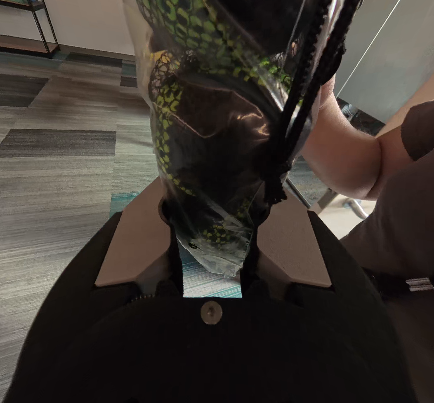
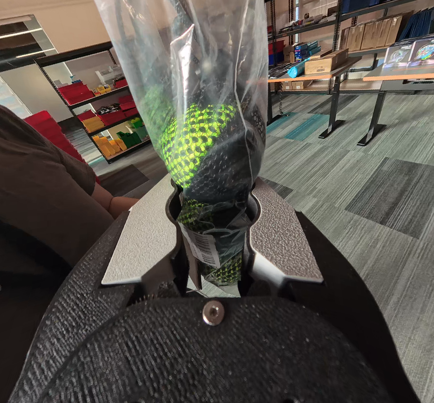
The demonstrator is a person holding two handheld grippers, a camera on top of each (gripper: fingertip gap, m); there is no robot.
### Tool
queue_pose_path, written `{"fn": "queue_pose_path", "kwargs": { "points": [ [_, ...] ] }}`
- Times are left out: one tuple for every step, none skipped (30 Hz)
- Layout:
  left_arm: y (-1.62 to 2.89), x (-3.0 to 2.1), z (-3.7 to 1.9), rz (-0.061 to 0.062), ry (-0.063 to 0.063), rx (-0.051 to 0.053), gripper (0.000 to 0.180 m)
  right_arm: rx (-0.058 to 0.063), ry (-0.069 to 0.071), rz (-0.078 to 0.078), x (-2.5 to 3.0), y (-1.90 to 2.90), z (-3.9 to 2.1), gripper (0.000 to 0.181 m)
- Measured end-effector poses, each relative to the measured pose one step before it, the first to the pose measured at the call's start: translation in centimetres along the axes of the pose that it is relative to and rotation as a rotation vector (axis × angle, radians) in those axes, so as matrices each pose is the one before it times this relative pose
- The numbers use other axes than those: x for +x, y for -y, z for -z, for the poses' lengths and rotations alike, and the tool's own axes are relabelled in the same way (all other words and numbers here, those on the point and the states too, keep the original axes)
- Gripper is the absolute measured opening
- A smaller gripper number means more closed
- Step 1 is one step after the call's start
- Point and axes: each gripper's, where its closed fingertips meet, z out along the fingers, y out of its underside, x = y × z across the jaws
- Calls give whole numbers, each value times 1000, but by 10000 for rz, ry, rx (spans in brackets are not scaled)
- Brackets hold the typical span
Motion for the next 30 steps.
{"fn": "queue_pose_path", "kwargs": {
  "points": [
    [615,-2903,-866,-196,-37,-57,70,82,-89,146,3285,644,35,59],
    [544,-3143,-996,-211,-61,-115,69,158,-168,90,3380,573,-9,59],
    [554,-3269,-1116,-209,-126,-128,69,239,-196,3,3505,629,89,58],
    [642,-3124,-1154,-208,-226,-75,69,304,-161,-21,2404,569,-101,58],
    [732,-2686,-1052,-139,-330,-25,69,293,-187,4,3330,883,169,58],
    [821,-2773,-1151,57,-398,-99,69,192,-322,-184,3511,977,151,58],
    [970,-2836,-1131,159,-421,-159,69,114,-434,-336,3515,1147,243,57],
    [1135,-2500,-966,72,-411,-110,69,94,-399,-125,3157,1300,387,58],
    [1212,-2506,-1040,-46,-388,-85,69,90,-384,110,2387,1178,400,58],
    [1140,-2489,-1186,-130,-377,-149,69,87,-400,100,2910,1155,493,58],
    [961,-2296,-1176,-156,-373,-208,69,95,-403,42,2933,999,509,58],
    [927,-2456,-1205,-135,-378,-192,69,153,-413,10,2995,912,497,58],
    [892,-2656,-1233,-103,-367,-138,69,211,-402,-59,2802,749,392,58],
    [688,-2533,-1145,-84,-317,-97,69,212,-350,-107,3200,759,364,58],
    [699,-2819,-1188,-80,-246,-49,69,160,-260,-133,3278,671,229,57],
    [630,-3075,-1222,-63,-188,-3,69,40,-184,-95,3402,652,165,57],
    [584,-3168,-1226,-12,-153,39,69,-76,-134,-12,3439,628,90,57],
    [533,-2800,-1072,49,-124,69,69,-111,-111,41,3483,699,-47,57],
    [662,-3063,-1026,40,-103,81,68,-87,-9,70,2659,606,-295,57],
    [848,-3332,-956,-21,-44,92,68,-42,122,91,3270,918,-231,59],
    [1016,-3469,-858,20,50,58,67,-85,127,22,3311,1051,-327,54],
    [1153,-3377,-750,165,34,-72,67,-102,-10,-137,3527,1230,-287,54],
    [1374,-3138,-566,88,-32,-102,67,-40,8,-197,3296,1470,-229,55],
    [1434,-3003,-432,-90,49,-16,67,1,135,-102,2885,1568,-221,56],
    [1421,-3062,-375,-185,167,26,67,16,141,70,2670,1531,-203,56],
    [1350,-3147,-448,-154,182,19,67,-38,21,124,2803,1491,-317,57],
    [1246,-3026,-490,-47,123,58,67,-83,-72,82,1869,1030,-664,59],
    [968,-2072,-233,51,33,157,67,-109,-50,123,2752,1212,-420,61],
    [1013,-2442,-456,115,-55,214,66,-102,-69,159,2825,1092,-404,61],
    [966,-2775,-640,114,-123,203,66,-57,-68,194,2856,980,-427,62]
  ]
}}
